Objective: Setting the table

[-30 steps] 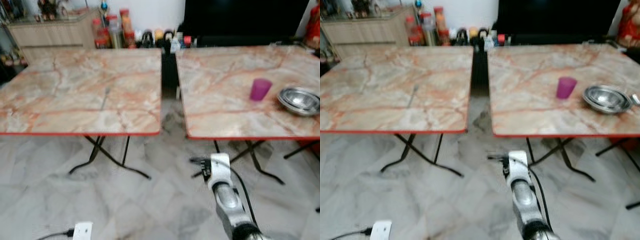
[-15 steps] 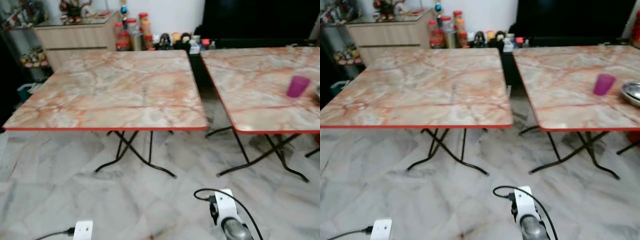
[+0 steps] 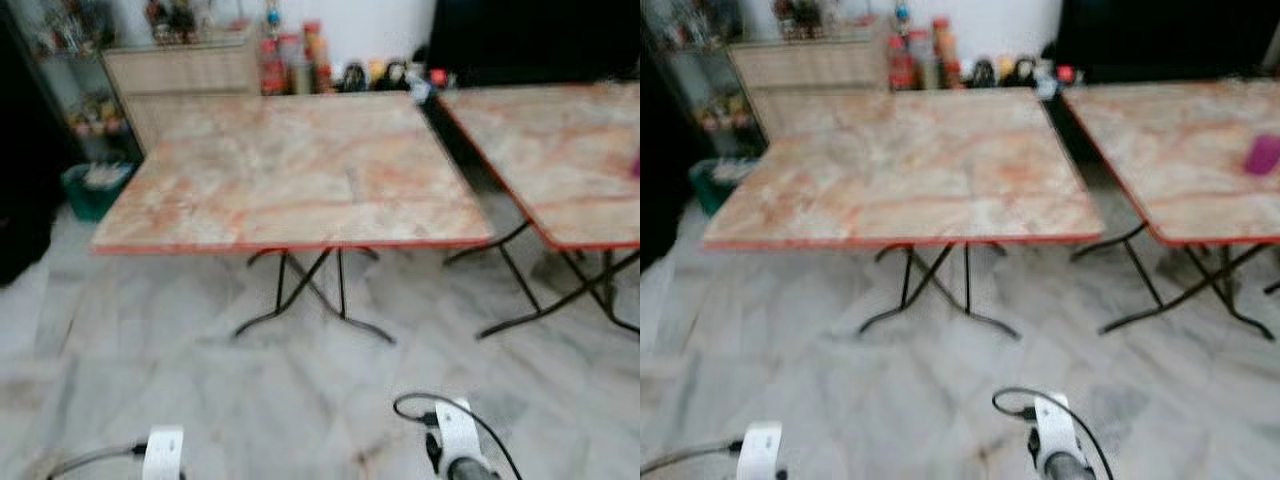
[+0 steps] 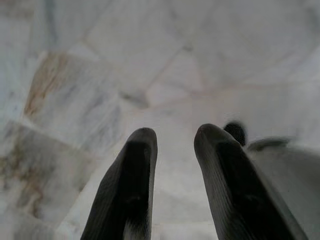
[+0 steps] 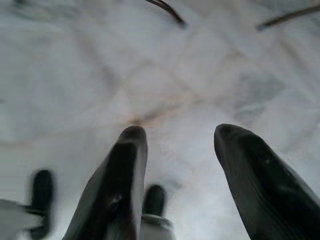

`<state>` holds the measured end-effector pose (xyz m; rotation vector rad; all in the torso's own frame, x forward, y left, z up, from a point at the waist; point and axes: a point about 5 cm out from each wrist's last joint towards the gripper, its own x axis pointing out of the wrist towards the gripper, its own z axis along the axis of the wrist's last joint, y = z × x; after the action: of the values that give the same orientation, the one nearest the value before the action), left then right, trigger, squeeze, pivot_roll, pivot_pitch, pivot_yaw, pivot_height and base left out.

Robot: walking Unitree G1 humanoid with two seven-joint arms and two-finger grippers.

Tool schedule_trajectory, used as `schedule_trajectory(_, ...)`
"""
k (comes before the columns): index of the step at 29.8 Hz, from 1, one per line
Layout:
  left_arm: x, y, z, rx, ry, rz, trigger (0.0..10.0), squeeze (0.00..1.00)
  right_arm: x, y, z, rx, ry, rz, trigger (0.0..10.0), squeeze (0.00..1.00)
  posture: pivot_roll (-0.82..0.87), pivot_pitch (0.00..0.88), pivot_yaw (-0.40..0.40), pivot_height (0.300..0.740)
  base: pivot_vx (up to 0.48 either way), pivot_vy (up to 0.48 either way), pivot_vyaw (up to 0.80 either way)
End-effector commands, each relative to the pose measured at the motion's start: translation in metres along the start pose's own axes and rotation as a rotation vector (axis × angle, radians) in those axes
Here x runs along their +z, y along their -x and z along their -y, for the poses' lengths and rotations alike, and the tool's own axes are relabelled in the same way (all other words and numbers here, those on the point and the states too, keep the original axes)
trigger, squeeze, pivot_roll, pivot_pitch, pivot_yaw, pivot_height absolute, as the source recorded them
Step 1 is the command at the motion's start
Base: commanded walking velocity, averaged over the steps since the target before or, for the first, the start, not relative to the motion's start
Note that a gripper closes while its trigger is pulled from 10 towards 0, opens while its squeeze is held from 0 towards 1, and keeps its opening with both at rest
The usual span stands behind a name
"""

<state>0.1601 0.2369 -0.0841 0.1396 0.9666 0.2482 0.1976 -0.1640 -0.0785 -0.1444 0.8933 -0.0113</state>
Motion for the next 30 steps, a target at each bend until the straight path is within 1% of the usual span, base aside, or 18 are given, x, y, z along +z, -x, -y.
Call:
schedule_trajectory(1,0.0047,-0.0003,0.0071,-0.029,0.014,0.022,10.0,0.0,0.0005,-0.0003,0.0107,-0.028,-0.005,0.001,10.0,0.0,0.03,0.0,0.019,0.74,0.0,0.0,0.0)
schedule_trajectory(7,0.0038,-0.0003,0.0075,-0.035,0.021,0.015,10.0,0.0,0.0003,-0.0001,0.0093,-0.022,-0.013,0.005,10.0,0.0,0.04,0.0,0.021,0.74,0.0,0.0,0.0)
schedule_trajectory(13,0.0047,-0.0004,0.0075,-0.034,0.009,0.017,10.0,0.0,0.002,-0.0004,0.0096,-0.023,-0.016,0.013,10.0,0.0,0.03,0.0,0.022,0.74,0.34,0.0,0.0)
schedule_trajectory(19,0.0068,-0.0009,0.0065,-0.029,0.011,0.022,10.0,0.0,0.0038,-0.0007,0.0107,-0.035,-0.049,0.017,10.0,0.0,0.04,0.0,0.019,0.74,0.316,0.0,0.0)
schedule_trajectory(21,0.0068,-0.0009,0.0058,-0.027,0.013,0.022,10.0,0.0,0.0038,-0.0007,0.0107,-0.033,-0.057,0.017,10.0,0.0,0.04,0.0,0.02,0.74,0.296,0.0,-0.54)
schedule_trajectory(23,0.0068,-0.0009,0.0055,-0.026,0.013,0.022,10.0,0.0,0.0038,-0.0007,0.0107,-0.032,-0.058,0.017,10.0,0.0,0.04,0.0,0.02,0.74,0.296,0.0,-0.54)
schedule_trajectory(26,0.0046,-0.0006,0.0036,-0.021,0.018,0.019,10.0,0.0,0.0023,-0.0004,0.0118,-0.04,-0.043,0.015,10.0,0.0,0.04,0.0,0.022,0.74,0.321,0.0,0.0)
schedule_trajectory(30,0.0039,-0.0004,0.0034,-0.019,0.021,0.017,10.0,0.0,0.0019,-0.0002,0.011,-0.036,-0.046,0.018,10.0,0.0,0.04,0.0,0.02,0.74,0.354,0.0,0.0)
